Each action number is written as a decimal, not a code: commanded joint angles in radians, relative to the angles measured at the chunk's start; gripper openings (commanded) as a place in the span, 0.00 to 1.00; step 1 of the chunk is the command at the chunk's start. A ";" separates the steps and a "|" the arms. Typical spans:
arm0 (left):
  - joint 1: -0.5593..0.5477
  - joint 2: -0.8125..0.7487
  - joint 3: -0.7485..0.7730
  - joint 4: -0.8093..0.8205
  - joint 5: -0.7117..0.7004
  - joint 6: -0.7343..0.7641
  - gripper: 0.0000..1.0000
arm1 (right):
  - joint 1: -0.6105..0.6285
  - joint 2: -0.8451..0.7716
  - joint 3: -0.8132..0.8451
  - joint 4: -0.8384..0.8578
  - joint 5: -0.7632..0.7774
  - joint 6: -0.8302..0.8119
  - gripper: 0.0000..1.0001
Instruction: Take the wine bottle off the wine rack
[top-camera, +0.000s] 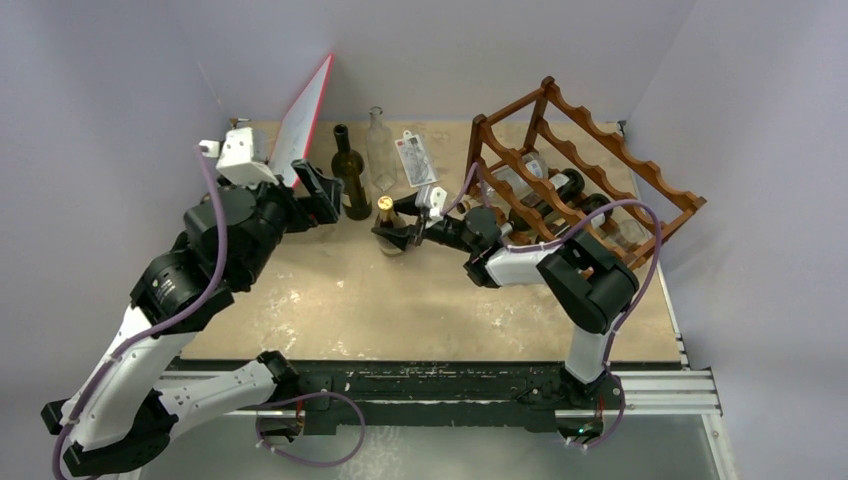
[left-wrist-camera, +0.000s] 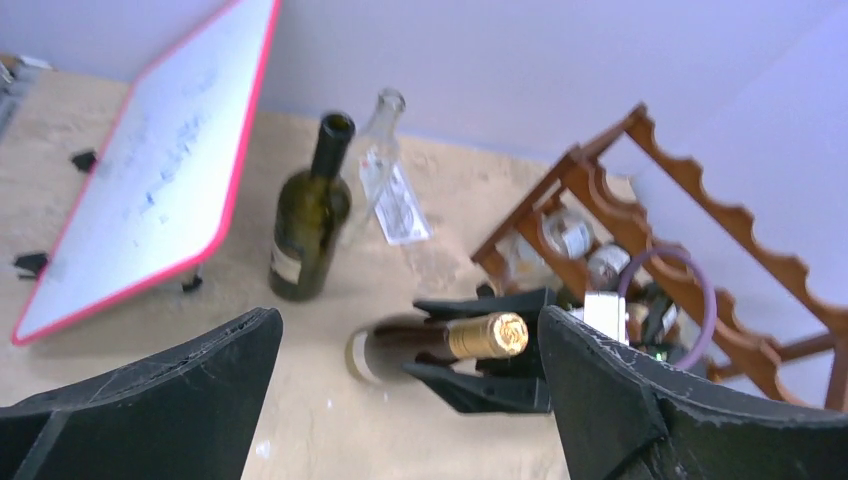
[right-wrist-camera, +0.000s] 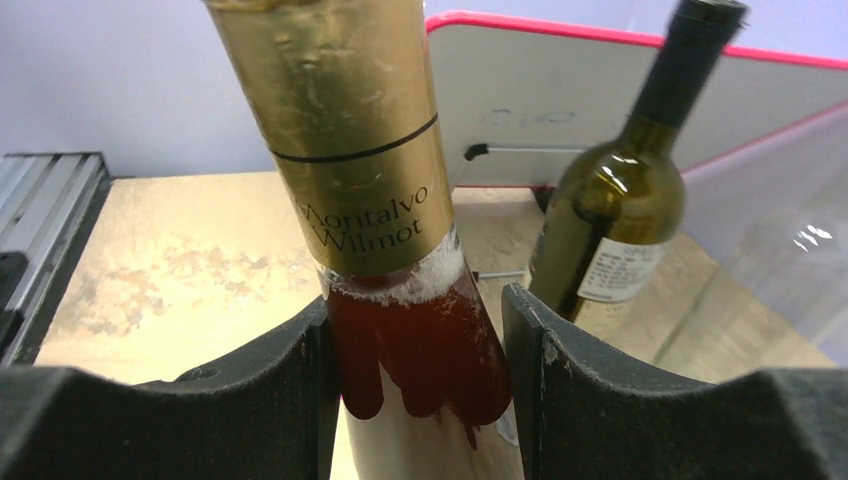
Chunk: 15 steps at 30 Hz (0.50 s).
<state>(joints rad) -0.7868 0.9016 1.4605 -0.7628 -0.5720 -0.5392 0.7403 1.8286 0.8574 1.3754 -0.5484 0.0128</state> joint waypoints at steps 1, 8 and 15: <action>-0.003 0.032 -0.008 0.242 -0.136 0.147 1.00 | -0.006 -0.068 0.031 -0.075 0.161 0.051 0.00; 0.008 0.141 -0.063 0.581 -0.239 0.267 1.00 | -0.061 -0.063 0.160 -0.192 0.290 0.060 0.00; 0.198 0.191 -0.108 0.765 -0.133 0.226 1.00 | -0.096 0.021 0.320 -0.198 0.302 0.091 0.00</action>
<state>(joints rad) -0.7052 1.1107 1.3693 -0.1978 -0.7547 -0.3099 0.6678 1.8351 1.0325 1.0687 -0.3031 0.0990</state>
